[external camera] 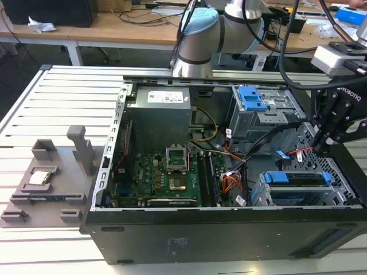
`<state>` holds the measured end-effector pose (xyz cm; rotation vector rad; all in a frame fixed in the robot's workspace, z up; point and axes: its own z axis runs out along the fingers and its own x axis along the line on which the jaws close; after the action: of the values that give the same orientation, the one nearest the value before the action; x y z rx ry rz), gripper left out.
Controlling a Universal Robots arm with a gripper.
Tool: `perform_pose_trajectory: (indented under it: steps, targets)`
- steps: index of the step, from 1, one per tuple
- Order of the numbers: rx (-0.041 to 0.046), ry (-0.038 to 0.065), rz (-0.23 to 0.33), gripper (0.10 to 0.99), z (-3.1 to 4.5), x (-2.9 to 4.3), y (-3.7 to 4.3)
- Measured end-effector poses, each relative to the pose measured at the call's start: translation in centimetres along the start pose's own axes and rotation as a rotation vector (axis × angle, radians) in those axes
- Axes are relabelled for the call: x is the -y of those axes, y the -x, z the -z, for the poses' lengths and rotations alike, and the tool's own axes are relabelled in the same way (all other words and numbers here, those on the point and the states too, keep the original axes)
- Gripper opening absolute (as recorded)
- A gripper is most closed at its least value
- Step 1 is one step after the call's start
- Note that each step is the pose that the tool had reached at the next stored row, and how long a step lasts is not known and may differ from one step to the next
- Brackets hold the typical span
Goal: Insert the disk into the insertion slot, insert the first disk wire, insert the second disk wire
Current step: 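Insert the first disk wire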
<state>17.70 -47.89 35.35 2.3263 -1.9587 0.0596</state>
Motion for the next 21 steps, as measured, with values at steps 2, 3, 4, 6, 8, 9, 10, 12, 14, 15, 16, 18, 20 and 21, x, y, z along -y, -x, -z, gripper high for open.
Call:
perform_pose_trajectory:
  steps: [2, 3, 4, 6, 8, 9, 10, 12, 14, 15, 16, 18, 20, 21]
  targets:
    - [-0.0011, 0.0, 0.0, 0.18, 0.0, 0.0, 0.0]
    - [-0.0016, 0.0, 0.0, 0.18, 0.0, 0.0, 0.0]
    - [-0.0021, 0.0, 0.0, 0.18, 0.1, 0.0, 0.0]
    - [-0.0024, 0.0, 0.0, 0.18, 0.53, -0.02, -0.05]
    - [-0.0022, 0.0, 0.0, 0.18, 0.56, -0.06, -0.04]
    - [-0.0023, 0.0, 0.0, 0.18, 0.57, -0.1, -0.04]
    - [-0.0025, 0.0, 0.0, 0.18, 0.58, -0.14, -0.03]
    - [-0.0018, 0.0, 0.0, 0.18, 0.56, -0.4, 0.02]
    - [-0.0018, 0.0, 0.0, 0.18, 0.54, -0.81, 0.09]
    - [-0.0018, 0.0, 0.0, 0.18, 0.54, -0.91, 0.1]
    - [-0.0019, 0.0, 0.0, 0.18, 0.54, -1.0, 0.12]
    - [-0.0019, 0.0, 0.0, 0.18, 0.52, -1.3, 0.16]
    - [-0.0018, 0.0, 0.0, 0.18, 0.45, -1.74, 0.2]
    - [-0.0021, 0.0, 0.0, 0.18, 0.37, -1.92, 0.13]
